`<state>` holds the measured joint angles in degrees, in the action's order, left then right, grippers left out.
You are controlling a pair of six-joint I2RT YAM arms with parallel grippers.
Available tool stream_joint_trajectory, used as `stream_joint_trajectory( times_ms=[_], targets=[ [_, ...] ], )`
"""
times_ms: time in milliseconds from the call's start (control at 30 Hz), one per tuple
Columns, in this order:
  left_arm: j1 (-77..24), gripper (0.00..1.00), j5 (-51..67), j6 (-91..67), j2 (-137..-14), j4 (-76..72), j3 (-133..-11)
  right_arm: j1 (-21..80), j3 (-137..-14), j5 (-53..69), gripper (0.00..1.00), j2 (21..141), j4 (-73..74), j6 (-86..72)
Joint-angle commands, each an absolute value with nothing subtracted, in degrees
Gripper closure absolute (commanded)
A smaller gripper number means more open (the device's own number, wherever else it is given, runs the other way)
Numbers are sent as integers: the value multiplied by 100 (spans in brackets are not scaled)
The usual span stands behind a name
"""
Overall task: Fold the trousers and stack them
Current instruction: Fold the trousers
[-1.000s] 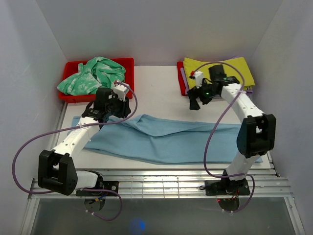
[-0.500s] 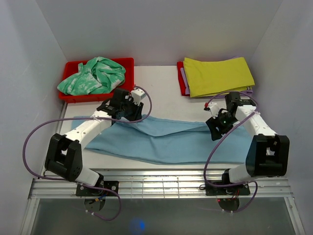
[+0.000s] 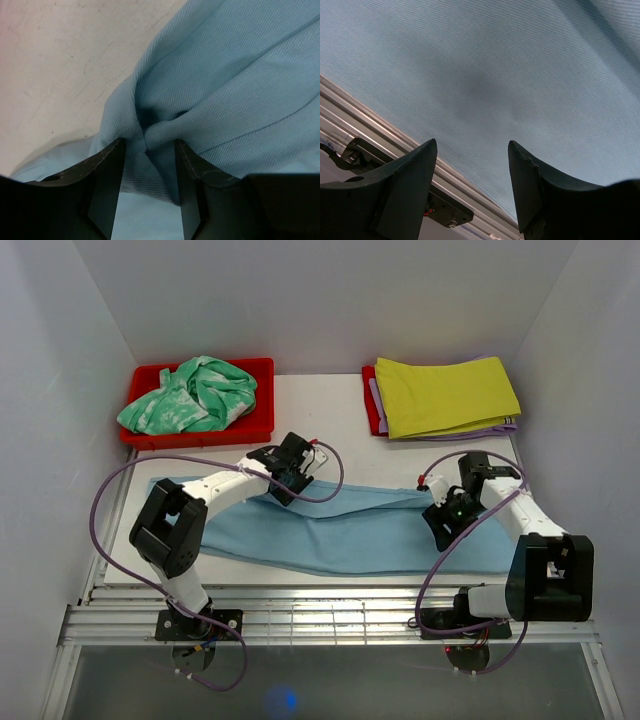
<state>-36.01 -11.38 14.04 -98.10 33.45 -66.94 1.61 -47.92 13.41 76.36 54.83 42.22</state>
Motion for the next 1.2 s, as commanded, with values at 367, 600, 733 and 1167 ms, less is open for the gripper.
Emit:
stream_joint_trajectory(
  times_ms=[367, 600, 733, 1167],
  targets=[
    [-3525, 67, -2681, 2302, -9457, 3445, -7082, 150, -3929, 536, 40, 8174, 4482, 4096],
    [-3138, 79, -2619, 2723, -10028, 3173, -7892, 149, -3771, 352, 41, 8095, 4456, 4175],
    [-2875, 63, -2575, 2953, -10379, 2866, -8366, 149, -3683, 316, 41, 8007, 4474, 4219],
    [-2232, 32, 919, 1873, -9116, 4042, -8211, 79, -5570, 1388, 29, 7242, 5738, 4237]
  ],
)
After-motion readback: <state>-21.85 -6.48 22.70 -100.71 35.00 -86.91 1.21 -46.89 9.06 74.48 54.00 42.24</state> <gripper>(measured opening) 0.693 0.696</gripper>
